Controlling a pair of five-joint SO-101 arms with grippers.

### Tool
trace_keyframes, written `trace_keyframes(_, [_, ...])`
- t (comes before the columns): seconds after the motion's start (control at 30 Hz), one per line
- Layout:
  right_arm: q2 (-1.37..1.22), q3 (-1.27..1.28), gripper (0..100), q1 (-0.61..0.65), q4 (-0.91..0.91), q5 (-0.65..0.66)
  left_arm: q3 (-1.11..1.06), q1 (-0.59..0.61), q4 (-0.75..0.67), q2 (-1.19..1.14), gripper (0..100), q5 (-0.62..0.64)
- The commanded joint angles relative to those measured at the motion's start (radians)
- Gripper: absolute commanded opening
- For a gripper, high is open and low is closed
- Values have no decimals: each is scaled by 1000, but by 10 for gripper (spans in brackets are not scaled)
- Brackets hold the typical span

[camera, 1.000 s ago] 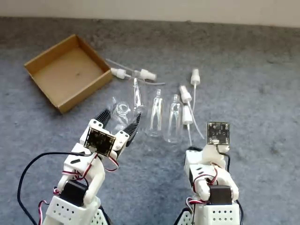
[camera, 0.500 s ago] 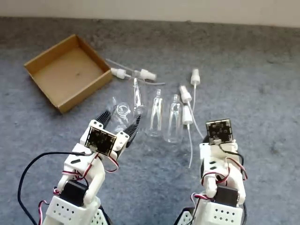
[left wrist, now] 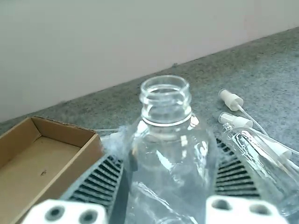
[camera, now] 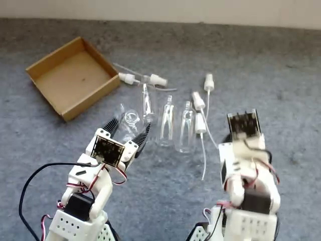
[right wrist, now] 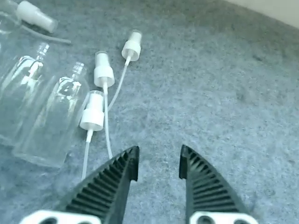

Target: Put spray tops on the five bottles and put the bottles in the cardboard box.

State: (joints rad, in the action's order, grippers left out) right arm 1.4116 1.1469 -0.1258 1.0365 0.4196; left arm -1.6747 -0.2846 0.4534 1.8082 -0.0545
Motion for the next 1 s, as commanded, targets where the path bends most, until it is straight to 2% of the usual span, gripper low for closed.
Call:
trace_keyframes(0.0, [-387, -220, 148, 108, 1, 5, -19, -8, 0, 19, 66, 11])
trace_keyframes(0.23, [-834, -478, 148, 199, 1, -8, -19, -7, 2, 19, 66, 11])
trace_keyframes(0.4, [-1116, -662, 148, 199, 1, -186, -19, -7, 2, 18, 66, 11])
trace_keyframes(0.57, [-1346, -806, 148, 199, 7, -256, -19, -7, 3, 16, 66, 11])
trace_keyframes(0.8, [-1517, -928, 148, 202, 8, -307, -19, -7, 3, 16, 66, 11])
trace_keyframes(0.97, [-1521, -943, 148, 272, 65, -307, -19, -7, 3, 16, 66, 11])
